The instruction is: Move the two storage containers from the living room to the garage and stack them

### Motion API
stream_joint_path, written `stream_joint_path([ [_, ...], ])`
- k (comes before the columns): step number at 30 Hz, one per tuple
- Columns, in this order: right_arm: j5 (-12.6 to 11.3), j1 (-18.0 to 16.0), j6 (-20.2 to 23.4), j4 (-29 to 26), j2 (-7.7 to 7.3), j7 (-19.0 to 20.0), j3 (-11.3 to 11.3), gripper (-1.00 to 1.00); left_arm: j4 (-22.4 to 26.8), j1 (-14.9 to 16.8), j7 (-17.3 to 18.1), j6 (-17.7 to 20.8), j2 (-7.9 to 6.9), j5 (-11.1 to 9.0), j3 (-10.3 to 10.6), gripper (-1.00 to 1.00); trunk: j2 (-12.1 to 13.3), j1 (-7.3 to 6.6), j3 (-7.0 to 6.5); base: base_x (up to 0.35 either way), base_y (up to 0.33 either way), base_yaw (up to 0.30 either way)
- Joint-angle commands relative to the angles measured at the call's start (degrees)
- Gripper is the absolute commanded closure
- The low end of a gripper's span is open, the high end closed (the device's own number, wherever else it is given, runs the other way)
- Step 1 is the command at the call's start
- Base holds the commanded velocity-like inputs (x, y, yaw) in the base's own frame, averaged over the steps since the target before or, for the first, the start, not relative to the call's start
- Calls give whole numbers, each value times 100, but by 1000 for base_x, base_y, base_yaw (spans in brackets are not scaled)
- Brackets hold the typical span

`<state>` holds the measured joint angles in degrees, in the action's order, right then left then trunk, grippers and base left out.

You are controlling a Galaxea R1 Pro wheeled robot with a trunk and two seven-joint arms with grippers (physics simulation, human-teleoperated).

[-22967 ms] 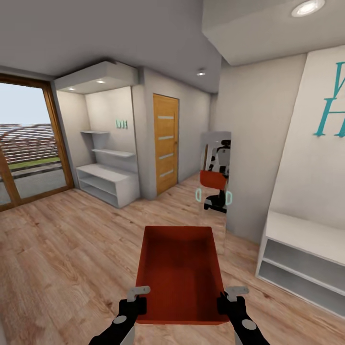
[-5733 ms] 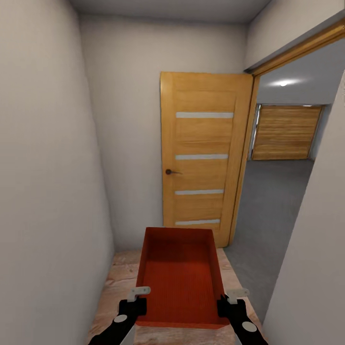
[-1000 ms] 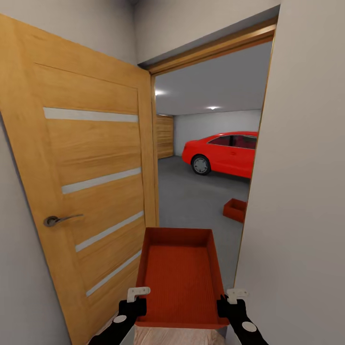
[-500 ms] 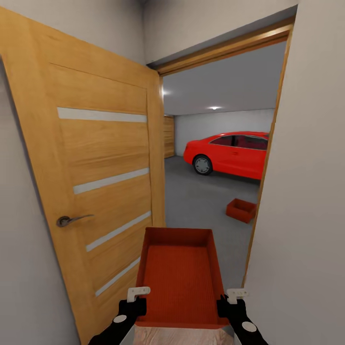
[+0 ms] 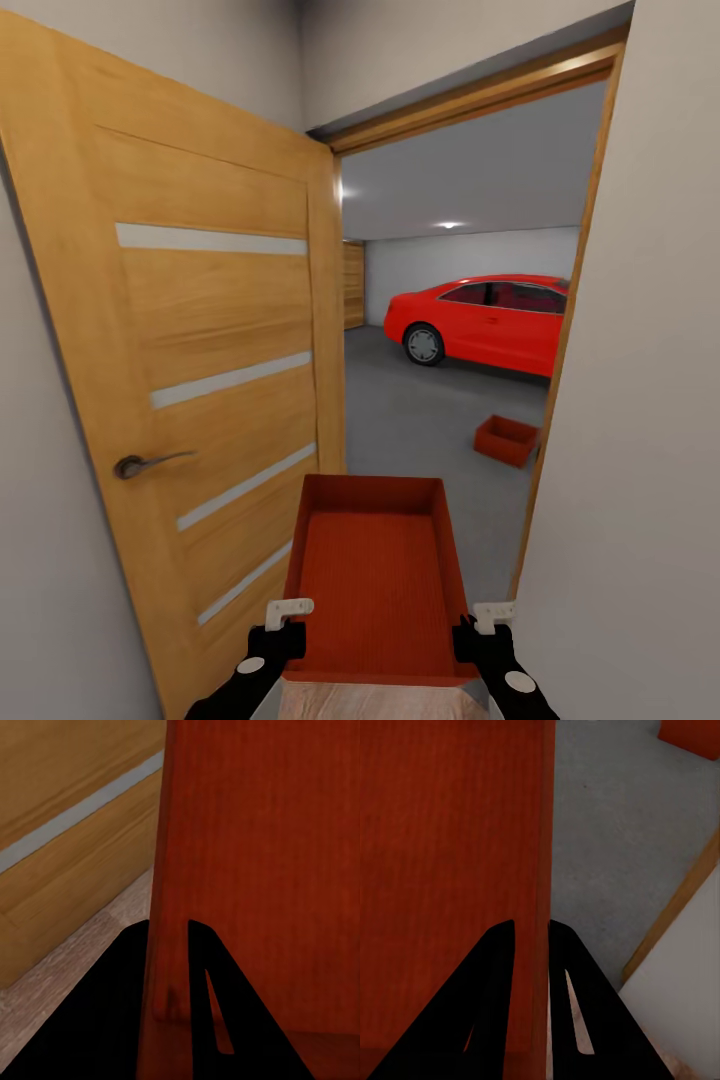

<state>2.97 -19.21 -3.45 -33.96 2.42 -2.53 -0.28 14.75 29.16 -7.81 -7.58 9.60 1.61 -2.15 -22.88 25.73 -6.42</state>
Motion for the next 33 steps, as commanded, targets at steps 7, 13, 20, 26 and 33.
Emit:
stream_joint_path([
  [7, 125, 5, -13, 12, 2, 51, 81, 100, 204, 11, -19, -7, 7, 15, -75, 100, -4, 5, 3, 319, 0, 0],
  [13, 125, 5, -14, 12, 3, 51, 81, 100, 204, 10, -19, -7, 15, 16, -75, 100, -4, 5, 3, 97, 0, 0],
  [20, 125, 5, -10, 12, 2, 51, 81, 100, 204, 10, -19, -7, 16, 15, -75, 100, -4, 5, 2, 4, 0, -16],
  [26, 125, 5, -13, 12, 0, 51, 81, 100, 204, 10, -19, -7, 16, 15, -75, 100, -4, 5, -10, 0, 0, -206],
  [33, 118, 5, -7, 12, 4, 51, 81, 100, 204, 9, -19, -8, 17, 15, -75, 100, -4, 5, -27, 0, 0, -244],
])
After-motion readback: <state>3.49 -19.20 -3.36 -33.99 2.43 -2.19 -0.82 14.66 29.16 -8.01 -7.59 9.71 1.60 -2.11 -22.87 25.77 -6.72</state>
